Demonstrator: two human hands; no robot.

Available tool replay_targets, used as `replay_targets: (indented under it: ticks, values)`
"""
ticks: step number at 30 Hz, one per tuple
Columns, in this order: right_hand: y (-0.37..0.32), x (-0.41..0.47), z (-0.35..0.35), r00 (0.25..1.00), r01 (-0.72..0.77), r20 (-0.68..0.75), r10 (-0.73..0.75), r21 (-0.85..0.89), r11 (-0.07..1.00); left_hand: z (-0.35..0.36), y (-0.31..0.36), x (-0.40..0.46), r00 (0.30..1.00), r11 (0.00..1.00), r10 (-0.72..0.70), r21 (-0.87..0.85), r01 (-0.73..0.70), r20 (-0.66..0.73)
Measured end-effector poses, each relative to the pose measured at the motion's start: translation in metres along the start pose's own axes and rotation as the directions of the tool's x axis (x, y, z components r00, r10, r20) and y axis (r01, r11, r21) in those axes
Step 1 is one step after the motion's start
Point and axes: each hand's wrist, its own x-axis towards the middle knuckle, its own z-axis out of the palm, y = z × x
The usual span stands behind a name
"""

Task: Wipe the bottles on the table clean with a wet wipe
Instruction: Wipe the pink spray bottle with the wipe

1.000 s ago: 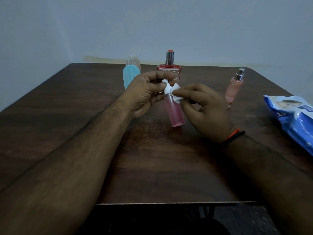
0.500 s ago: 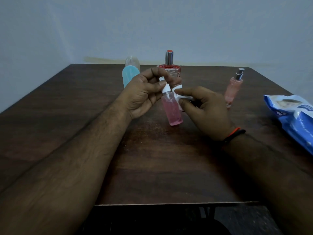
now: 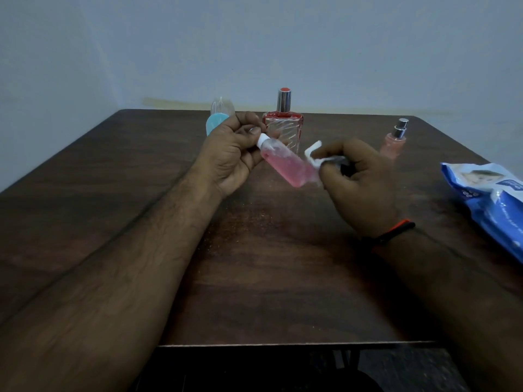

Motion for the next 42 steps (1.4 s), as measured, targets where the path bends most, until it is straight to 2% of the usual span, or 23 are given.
replay_targets:
  ticks: [3, 7, 14, 19, 23, 29, 34, 37, 42]
  values:
    - [0.002, 0.002, -0.001, 0.99, 0.033, -0.14, -0.03, 0.018, 0.999, 0.001, 0.003, 0.0, 0.998, 0.999, -0.02, -0.026, 0.018, -0.058]
    - [0.0, 0.002, -0.003, 0.971, 0.129, -0.201, -0.13, -0.017, 0.992, 0.002, 0.001, 0.001, 0.992, 0.998, -0.054, -0.05, 0.048, -0.118]
    - [-0.012, -0.001, -0.003, 0.923, 0.364, -0.072, -0.378, -0.152, 0.919, 0.004, -0.004, 0.002, 0.989, 0.998, -0.06, -0.035, 0.055, -0.137]
    - [-0.007, -0.002, -0.002, 0.905, 0.423, 0.047, -0.422, -0.177, 0.889, 0.004, -0.004, 0.0, 0.984, 0.997, -0.059, -0.048, 0.052, -0.167]
    - [-0.005, -0.004, -0.001, 0.914, 0.404, 0.056, -0.401, -0.183, 0.896, 0.005, -0.004, -0.002, 0.977, 0.996, -0.071, -0.058, 0.06, -0.199]
    - [-0.007, -0.003, -0.001, 0.949, 0.297, -0.048, -0.312, -0.195, 0.935, 0.009, -0.004, -0.003, 0.973, 0.999, -0.049, -0.015, 0.047, -0.224]
    - [-0.008, -0.005, -0.001, 0.924, 0.382, 0.05, -0.379, -0.146, 0.913, 0.006, -0.005, -0.001, 0.969, 1.0, -0.022, -0.01, 0.021, -0.247]
    - [-0.007, -0.006, -0.001, 0.926, 0.377, 0.079, -0.369, -0.155, 0.913, 0.006, -0.006, -0.001, 0.969, 1.0, -0.019, -0.012, 0.017, -0.246]
    - [-0.002, -0.003, -0.003, 0.963, 0.263, -0.015, -0.27, -0.179, 0.948, 0.01, -0.006, -0.003, 0.968, 1.0, -0.015, -0.002, 0.015, -0.252]
